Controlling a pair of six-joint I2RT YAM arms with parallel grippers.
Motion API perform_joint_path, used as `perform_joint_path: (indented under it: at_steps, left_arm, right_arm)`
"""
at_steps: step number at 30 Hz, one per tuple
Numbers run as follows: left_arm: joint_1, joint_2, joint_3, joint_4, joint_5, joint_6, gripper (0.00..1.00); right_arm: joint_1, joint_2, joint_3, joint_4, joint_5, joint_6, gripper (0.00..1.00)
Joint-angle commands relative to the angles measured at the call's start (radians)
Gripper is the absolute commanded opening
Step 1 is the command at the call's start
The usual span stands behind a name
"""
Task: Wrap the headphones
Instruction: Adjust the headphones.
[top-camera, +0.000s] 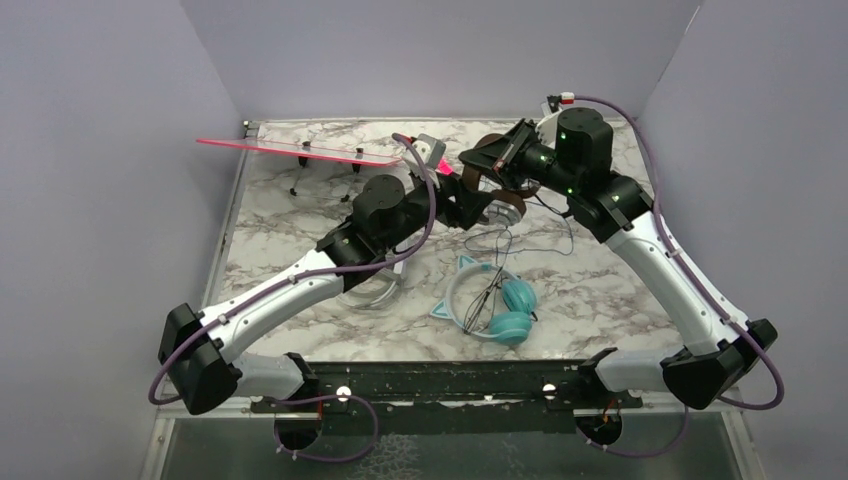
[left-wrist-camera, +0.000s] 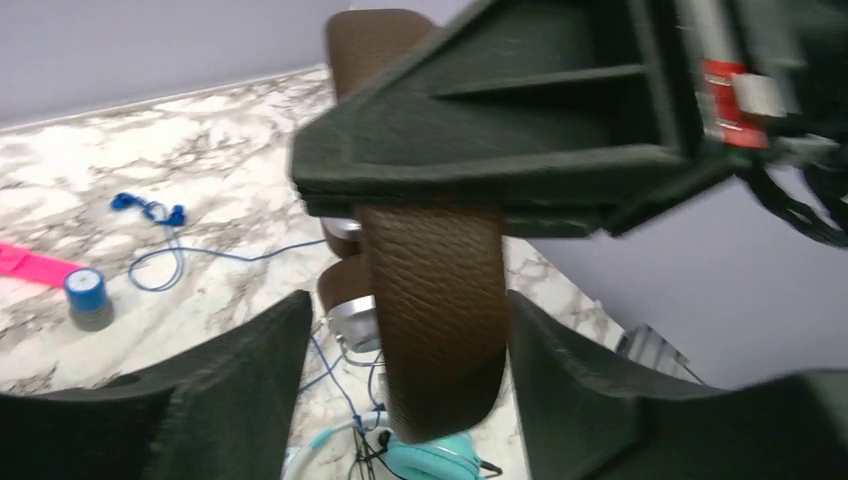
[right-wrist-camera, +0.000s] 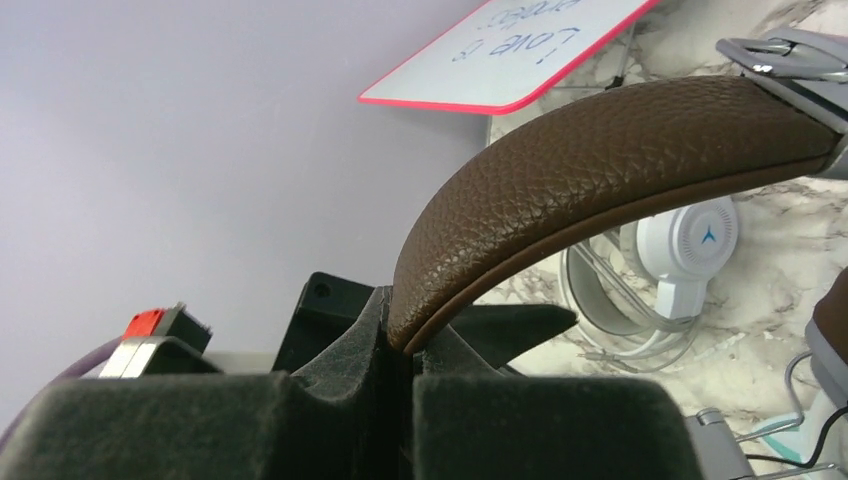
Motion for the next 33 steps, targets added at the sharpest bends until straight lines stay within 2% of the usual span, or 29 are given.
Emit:
perform_joint_path:
  at_steps: [1,5,6,7,8,9,12,14,15,17,19,22,25,27,29,33]
  left_arm:
    - [-0.011,0.052,0.084,-0.015,-0.156,0.066,0.60]
    - [-0.012,0.080,0.134,-0.083,-0.232,0.056,0.36]
    - [-0.012,0.078,0.138,-0.081,-0.243,0.059,0.28]
    - [-0.012,0.071,0.137,-0.070,-0.241,0.057,0.18]
    - [-0.013,0.063,0.135,-0.060,-0.243,0.048,0.06]
    - [-0.013,0.055,0.130,-0.050,-0.248,0.040,0.00]
    - [-0.011,0.031,0.119,-0.033,-0.254,0.036,0.00]
    - [-0.005,0.013,0.108,-0.031,-0.252,0.031,0.00]
    - [-0.001,0.005,0.104,-0.030,-0.246,0.031,0.00]
    - [0.011,-0.011,0.093,-0.029,-0.229,0.026,0.00]
    - [0.035,-0.027,0.081,-0.029,-0.182,0.002,0.00]
    - [0.090,-0.056,0.063,-0.030,-0.088,-0.058,0.00]
    - [0.155,-0.091,0.030,0.009,0.027,-0.155,0.00]
    - [0.193,-0.104,0.018,0.039,0.100,-0.213,0.00]
    - [0.207,-0.105,0.021,0.046,0.141,-0.253,0.00]
    - [0.212,-0.107,0.011,0.079,0.208,-0.313,0.00]
  right_arm:
    - [0.002,-0.032,-0.003,0.086,-0.048,0.040,0.01]
    - [0.003,-0.049,-0.035,0.116,-0.078,0.029,0.01]
    - [0.002,-0.043,-0.034,0.116,-0.091,0.005,0.01]
    - [0.002,-0.037,-0.024,0.093,-0.089,-0.024,0.05]
    - [0.003,-0.028,-0.014,0.065,-0.083,-0.065,0.12]
    - [0.001,-0.023,0.001,0.034,-0.069,-0.126,0.22]
    - [-0.016,-0.029,0.005,-0.004,-0.063,-0.396,0.71]
    - [-0.042,-0.049,-0.012,-0.027,-0.064,-0.562,0.88]
    - [-0.063,-0.057,-0.015,-0.052,-0.056,-0.613,0.93]
    - [-0.129,-0.077,-0.046,-0.067,-0.078,-0.714,0.95]
    - [-0.208,-0.112,-0.106,-0.006,-0.148,-0.795,0.95]
    - [-0.234,-0.147,-0.230,0.192,-0.247,-0.943,0.91]
    - [-0.235,-0.143,-0.365,0.450,-0.450,-1.035,0.91]
    - [-0.235,-0.115,-0.416,0.585,-0.549,-1.015,0.90]
    - [-0.235,-0.082,-0.462,0.763,-0.643,-0.928,0.89]
    - [-0.229,-0.007,-0.500,0.996,-0.644,-0.800,0.90]
